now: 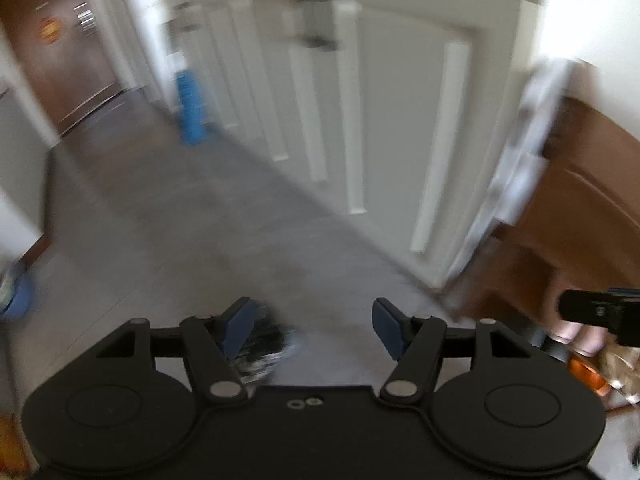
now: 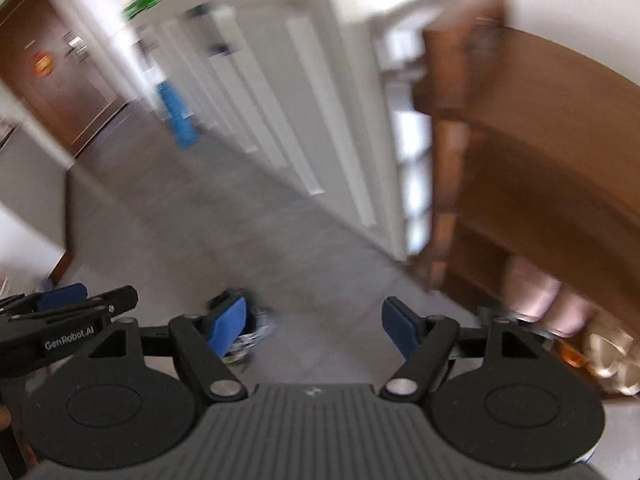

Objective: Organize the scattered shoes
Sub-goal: 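Turn and move the right tool to the black-and-white sneakers on the floor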

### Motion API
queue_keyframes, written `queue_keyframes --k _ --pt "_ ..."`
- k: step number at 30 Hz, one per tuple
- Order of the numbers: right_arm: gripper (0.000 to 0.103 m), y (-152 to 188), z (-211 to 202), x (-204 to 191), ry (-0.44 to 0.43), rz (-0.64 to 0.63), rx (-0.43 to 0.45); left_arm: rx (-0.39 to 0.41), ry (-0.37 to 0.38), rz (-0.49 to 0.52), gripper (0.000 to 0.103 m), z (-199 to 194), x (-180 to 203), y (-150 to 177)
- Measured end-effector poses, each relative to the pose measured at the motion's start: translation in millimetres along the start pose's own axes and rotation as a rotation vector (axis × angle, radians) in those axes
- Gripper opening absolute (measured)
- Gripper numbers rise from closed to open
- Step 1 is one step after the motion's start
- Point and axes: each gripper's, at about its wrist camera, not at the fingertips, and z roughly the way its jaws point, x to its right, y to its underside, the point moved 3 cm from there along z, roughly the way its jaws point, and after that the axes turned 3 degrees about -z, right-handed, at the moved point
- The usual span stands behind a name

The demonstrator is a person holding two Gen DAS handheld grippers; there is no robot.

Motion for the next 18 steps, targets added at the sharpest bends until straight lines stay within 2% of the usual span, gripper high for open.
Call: queue_keyframes --k 3,6,9,15,18 --pt "0.078 -10.8 6.2 -38.8 -0.025 -0.072 -0.005 -0.014 -0.036 -0.083 0.065 6.7 -42.0 -0.8" --pt "0.078 -21.5 14.3 -56.9 -0.019 -0.115 -0.022 -0.038 -0.032 -0.139 0.065 16.2 -59.2 -4.1" --pt "0.078 -24.1 28.1 -69.9 -0.005 -0.113 -0.057 -0.068 -0.021 -0.154 0.065 26.8 -69.3 -7.5" --pt "0.078 -51.1 83.6 -87.3 0.001 -0.117 -0.117 -0.116 -0.031 -0.148 0.065 55.1 -97.2 -33.0" --pt "0.078 -82.6 118.6 -102.0 -0.008 -0.127 -0.147 -0.135 -0.04 -0.128 0.065 68.9 -115.2 -52.7"
